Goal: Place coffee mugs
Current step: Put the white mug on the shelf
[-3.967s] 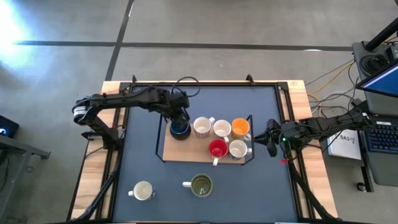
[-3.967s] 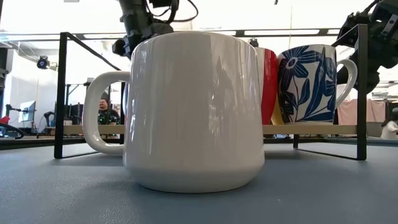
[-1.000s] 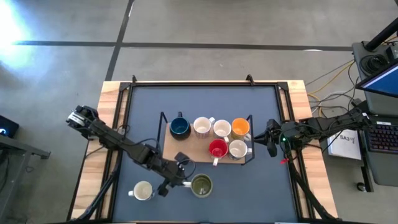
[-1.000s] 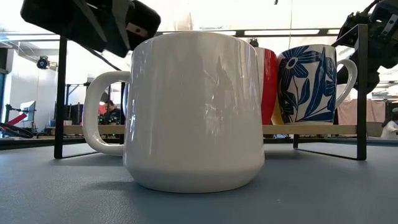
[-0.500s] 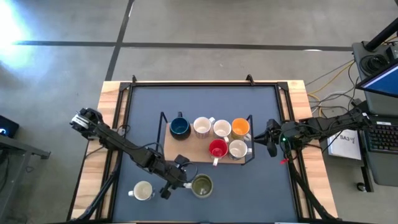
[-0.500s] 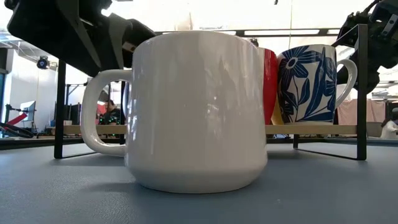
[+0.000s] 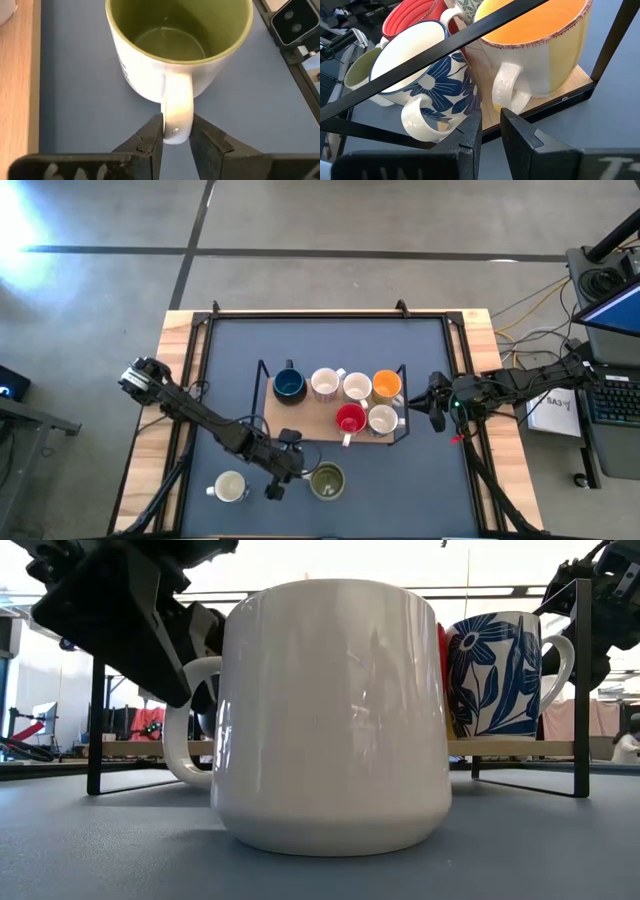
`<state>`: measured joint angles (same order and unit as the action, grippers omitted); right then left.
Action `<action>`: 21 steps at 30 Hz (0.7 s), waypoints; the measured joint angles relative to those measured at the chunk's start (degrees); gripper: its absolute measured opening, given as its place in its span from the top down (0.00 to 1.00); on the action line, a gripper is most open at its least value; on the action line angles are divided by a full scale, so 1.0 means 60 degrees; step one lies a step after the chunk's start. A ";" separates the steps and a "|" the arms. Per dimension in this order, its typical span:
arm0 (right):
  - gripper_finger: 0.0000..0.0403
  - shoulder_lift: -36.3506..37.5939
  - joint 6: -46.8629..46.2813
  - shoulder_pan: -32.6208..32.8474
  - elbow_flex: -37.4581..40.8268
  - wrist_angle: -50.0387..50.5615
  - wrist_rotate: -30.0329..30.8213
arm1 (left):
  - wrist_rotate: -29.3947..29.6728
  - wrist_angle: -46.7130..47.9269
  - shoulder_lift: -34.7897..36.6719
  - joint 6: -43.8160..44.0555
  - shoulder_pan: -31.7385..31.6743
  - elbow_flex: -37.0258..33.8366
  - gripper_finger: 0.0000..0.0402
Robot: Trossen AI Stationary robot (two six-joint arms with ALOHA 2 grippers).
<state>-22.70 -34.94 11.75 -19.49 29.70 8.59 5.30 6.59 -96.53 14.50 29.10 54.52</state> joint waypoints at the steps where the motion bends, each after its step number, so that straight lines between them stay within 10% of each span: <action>1: 0.85 0.0000 0.0000 0.0000 0.0000 0.0002 0.0003 | 0.0000 -0.0007 0.0000 -0.0002 0.0014 0.0000 0.83; 21: 0.85 0.0000 0.0000 0.0000 0.0000 0.0002 0.0003 | 0.0036 0.1239 0.0414 0.2011 0.0386 -0.0022 0.88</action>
<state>-22.70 -34.94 11.75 -19.49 29.71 8.60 5.52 14.02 -94.05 26.57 31.42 54.39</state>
